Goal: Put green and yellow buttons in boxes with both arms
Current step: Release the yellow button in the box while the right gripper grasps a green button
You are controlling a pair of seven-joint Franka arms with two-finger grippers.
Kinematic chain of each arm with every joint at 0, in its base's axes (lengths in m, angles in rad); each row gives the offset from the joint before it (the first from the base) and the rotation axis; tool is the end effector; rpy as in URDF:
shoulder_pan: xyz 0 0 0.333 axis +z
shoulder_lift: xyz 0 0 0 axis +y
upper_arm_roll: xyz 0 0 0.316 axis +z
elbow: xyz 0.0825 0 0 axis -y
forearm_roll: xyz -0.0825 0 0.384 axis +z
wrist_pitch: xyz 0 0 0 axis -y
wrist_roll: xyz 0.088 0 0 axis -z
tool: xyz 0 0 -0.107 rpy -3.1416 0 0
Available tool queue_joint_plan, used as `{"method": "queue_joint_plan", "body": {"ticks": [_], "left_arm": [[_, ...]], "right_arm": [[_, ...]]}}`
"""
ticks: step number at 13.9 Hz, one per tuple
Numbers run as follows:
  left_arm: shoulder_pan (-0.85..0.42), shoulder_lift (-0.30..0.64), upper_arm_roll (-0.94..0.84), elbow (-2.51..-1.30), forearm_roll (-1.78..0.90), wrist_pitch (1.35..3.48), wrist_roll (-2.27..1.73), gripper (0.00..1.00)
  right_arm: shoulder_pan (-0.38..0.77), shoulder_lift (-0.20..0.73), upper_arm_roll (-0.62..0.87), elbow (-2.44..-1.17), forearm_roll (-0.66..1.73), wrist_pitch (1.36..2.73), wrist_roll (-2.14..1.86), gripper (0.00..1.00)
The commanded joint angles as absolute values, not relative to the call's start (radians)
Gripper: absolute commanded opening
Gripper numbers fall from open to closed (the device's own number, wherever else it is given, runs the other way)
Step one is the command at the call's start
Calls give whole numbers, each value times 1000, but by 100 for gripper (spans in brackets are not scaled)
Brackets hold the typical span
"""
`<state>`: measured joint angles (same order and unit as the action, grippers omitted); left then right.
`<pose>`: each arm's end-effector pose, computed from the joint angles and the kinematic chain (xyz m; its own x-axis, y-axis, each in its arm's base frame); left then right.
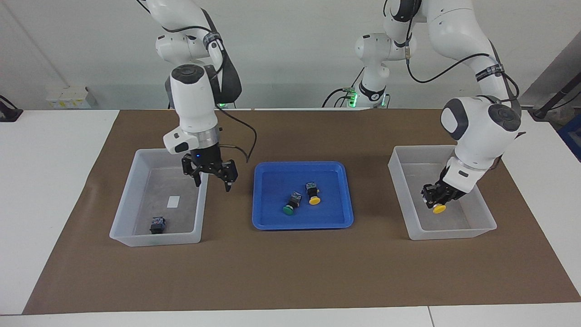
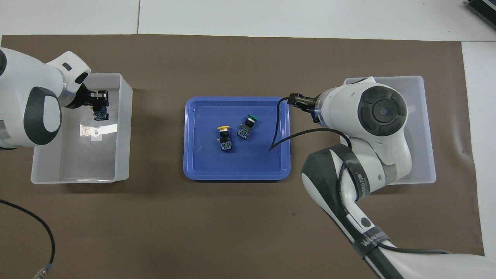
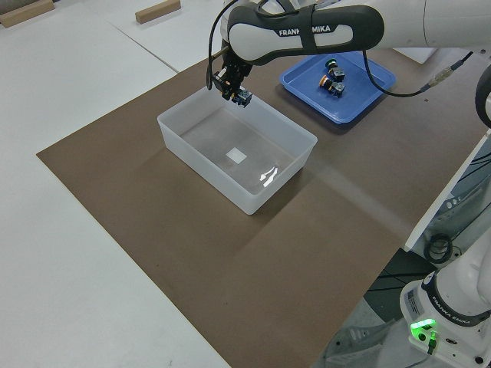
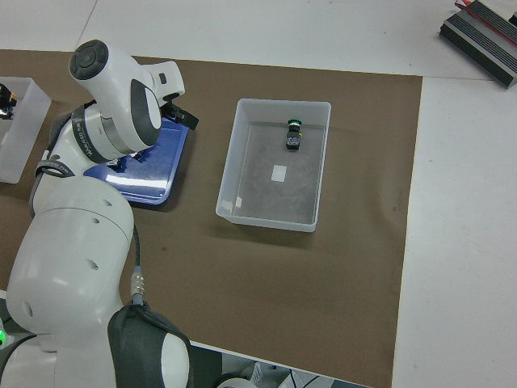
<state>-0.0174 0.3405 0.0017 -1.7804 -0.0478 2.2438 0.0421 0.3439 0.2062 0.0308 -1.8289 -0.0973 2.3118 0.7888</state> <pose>0.6541 -0.0117 0.3775 0.9919 -0.0280 0.1236 -0.0326 -0.9989 0.0350 0.5964 0.2313 0.4485 0.9005 -0.3572 0.2480 -0.3329 -0.9332 -0.1354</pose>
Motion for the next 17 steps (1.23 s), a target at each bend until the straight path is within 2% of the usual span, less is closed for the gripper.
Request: {"method": "queue_joint_plan", "body": {"ticks": [1, 4, 5, 7, 9, 12, 15, 17], "left_arm": [[6, 328, -3, -1821, -54, 2292, 93, 0], [8, 325, -2, -1865, -52, 2322, 107, 0], [8, 324, 3, -1881, -52, 2324, 136, 8], [29, 322, 3, -1884, -51, 2324, 172, 34], [31, 322, 3, -1884, -51, 2324, 172, 41], [29, 322, 3, -1881, -51, 2319, 172, 58], [15, 330, 3, -1830, -25, 2280, 167, 58], [-18, 348, 3, -1710, -25, 2182, 161, 53]], "right_arm": [[393, 313, 28, -1697, -81, 2257, 883, 100], [429, 385, 28, -1625, -91, 2226, 968, 100], [442, 402, 28, -1617, -92, 2226, 995, 100], [483, 454, 26, -1592, -94, 2227, 1066, 100], [508, 488, 28, -1589, -147, 2240, 1121, 100], [535, 518, 28, -1589, -181, 2249, 1166, 100], [554, 546, 28, -1589, -184, 2252, 1166, 100], [555, 558, 28, -1589, -207, 2296, 1158, 100]]}}
